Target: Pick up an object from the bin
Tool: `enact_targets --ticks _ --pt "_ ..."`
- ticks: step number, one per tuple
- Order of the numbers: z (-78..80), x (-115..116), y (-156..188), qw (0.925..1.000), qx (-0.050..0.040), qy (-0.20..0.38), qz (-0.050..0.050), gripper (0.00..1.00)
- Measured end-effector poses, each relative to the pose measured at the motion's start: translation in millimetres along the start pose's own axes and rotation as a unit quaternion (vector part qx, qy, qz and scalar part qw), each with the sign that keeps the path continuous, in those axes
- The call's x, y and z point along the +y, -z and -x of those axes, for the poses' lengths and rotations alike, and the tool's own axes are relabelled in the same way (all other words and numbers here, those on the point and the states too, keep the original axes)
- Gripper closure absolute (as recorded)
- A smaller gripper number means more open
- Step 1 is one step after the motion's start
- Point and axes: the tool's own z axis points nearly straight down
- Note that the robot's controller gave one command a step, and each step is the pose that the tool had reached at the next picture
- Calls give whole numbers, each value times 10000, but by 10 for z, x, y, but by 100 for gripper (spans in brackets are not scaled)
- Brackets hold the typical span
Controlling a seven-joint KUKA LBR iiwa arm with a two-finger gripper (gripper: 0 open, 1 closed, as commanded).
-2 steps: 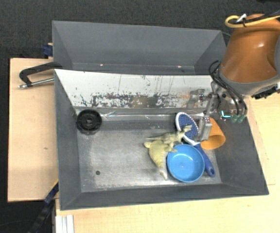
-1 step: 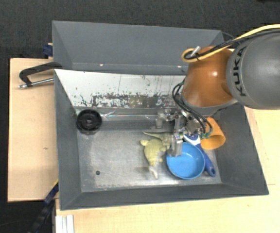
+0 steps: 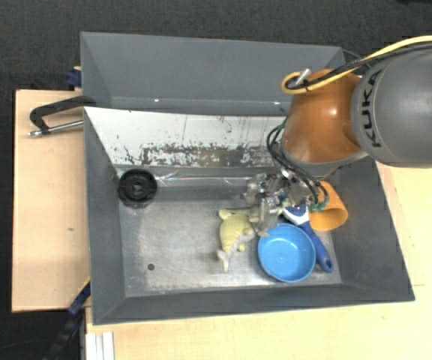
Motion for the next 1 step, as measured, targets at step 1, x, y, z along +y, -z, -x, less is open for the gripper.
enact_targets --ticks 1 --pt "132 -132 -282 9975 48 -705 37 100"
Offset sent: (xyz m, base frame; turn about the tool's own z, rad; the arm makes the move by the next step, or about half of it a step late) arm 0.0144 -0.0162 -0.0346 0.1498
